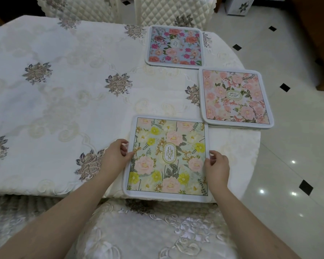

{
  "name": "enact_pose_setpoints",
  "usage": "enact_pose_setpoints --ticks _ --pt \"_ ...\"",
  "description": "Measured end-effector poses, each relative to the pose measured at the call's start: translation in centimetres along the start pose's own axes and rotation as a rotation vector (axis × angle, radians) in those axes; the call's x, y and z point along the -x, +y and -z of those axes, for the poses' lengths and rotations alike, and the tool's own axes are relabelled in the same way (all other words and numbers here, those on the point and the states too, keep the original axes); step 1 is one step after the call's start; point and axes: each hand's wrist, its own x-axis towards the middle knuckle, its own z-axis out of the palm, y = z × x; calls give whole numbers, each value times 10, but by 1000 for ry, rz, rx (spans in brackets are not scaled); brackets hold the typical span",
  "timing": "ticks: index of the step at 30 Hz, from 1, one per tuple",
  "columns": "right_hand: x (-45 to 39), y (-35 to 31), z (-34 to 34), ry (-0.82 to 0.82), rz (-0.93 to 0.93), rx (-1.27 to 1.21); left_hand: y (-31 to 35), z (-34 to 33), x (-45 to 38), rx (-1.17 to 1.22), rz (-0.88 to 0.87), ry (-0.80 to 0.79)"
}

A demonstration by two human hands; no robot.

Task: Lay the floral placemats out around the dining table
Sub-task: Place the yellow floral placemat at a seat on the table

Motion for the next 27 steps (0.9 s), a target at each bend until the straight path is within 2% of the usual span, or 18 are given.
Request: enact_pose_setpoints --ticks 3,7,12,19,22,27 --pt "-3 -5 -6 29 67 59 3 -3 1 -127 -94 57" --pt "-12 -32 -21 -19 304 147 18 -18 -4 -274 -367 157" --pt "-27 -76 -64 -204 628 303 50 -47 -27 -443 -599 25" --pt "-39 -70 -98 -248 647 546 53 -75 -48 -607 -537 -136" --pt "-42 -59 -91 -239 654 573 46 -75 -50 -621 -533 -140" --pt "-48 -33 -61 -236 562 593 29 -54 -53 -652 -458 -137"
